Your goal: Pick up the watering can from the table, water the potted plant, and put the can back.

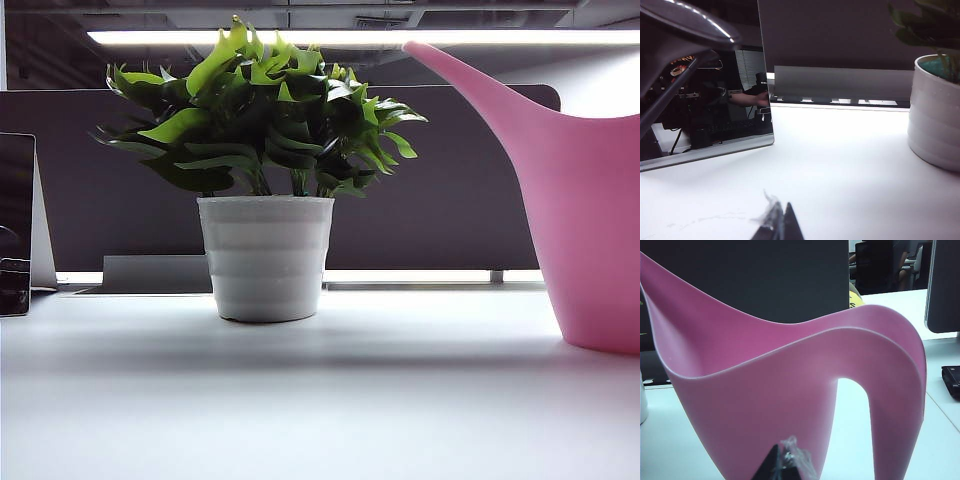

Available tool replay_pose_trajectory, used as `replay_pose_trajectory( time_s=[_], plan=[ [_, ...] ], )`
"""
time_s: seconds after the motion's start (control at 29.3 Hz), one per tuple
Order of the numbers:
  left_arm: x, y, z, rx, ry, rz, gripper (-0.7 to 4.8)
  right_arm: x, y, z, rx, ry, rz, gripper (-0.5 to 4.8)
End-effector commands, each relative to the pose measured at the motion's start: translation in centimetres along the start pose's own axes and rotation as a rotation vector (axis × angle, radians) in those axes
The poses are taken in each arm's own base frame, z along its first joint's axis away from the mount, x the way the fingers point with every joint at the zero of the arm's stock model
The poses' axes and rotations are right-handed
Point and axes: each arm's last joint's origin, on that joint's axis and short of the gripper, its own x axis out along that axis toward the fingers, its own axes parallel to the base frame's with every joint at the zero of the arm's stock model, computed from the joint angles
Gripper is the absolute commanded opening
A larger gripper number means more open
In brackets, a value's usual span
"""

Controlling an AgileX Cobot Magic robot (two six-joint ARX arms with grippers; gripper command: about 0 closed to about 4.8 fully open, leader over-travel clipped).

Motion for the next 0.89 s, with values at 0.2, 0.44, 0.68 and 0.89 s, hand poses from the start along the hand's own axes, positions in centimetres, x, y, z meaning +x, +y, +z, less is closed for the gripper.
replay_pose_trajectory(
  time_s=[0.2,0.44,0.68,0.89],
  plan=[
    [0.0,0.0,0.2,0.0,-0.014,-0.001,-0.05,0.0,0.0,0.0,-0.002,-0.013,0.004,-0.08],
    [0.0,-0.2,0.1,0.001,-0.013,-0.022,-0.05,0.0,0.0,0.0,-0.002,-0.013,0.003,-0.08],
    [-0.4,-2.6,0.1,0.007,-0.013,-0.272,-0.05,0.0,0.0,0.0,0.002,-0.012,0.008,-0.07],
    [-1.0,-4.1,0.1,0.011,-0.013,-0.441,-0.05,0.0,0.3,0.0,0.037,0.001,0.114,-0.07]
  ],
)
